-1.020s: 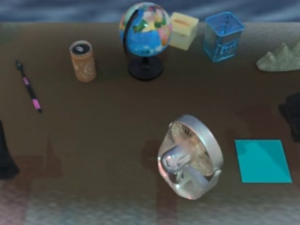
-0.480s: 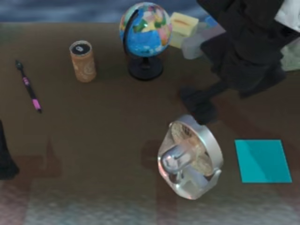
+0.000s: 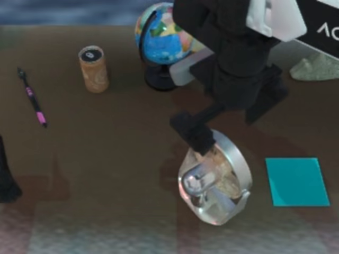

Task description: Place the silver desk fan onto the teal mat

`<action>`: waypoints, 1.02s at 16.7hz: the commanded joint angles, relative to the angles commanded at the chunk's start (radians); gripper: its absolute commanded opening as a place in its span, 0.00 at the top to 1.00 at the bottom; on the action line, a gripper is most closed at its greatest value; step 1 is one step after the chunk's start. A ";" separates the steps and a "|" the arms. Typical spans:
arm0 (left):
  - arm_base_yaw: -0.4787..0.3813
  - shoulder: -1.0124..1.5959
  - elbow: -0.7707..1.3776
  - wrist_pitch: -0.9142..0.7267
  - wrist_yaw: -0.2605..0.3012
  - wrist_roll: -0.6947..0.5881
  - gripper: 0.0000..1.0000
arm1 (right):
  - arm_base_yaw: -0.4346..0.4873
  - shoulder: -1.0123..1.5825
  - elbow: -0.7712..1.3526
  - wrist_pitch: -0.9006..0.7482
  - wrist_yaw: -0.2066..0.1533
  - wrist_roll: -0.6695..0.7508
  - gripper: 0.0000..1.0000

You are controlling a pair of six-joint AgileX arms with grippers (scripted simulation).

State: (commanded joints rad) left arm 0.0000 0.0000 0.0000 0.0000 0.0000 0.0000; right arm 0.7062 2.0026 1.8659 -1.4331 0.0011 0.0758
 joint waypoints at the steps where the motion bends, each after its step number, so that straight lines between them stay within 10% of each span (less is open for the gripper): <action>1: 0.000 0.000 0.000 0.000 0.000 0.000 0.00 | 0.000 0.000 0.000 0.000 0.000 0.000 0.00; 15: 0.000 0.000 0.000 0.000 0.000 0.000 0.00 | 0.002 -0.001 -0.199 0.198 0.000 0.002 0.00; 17: 0.000 0.000 0.000 0.000 0.000 0.000 0.00 | 0.002 -0.001 -0.199 0.198 0.000 0.002 0.15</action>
State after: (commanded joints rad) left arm 0.0000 0.0000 0.0000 0.0000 0.0000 0.0000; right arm 0.7081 2.0021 1.6673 -1.2350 0.0011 0.0777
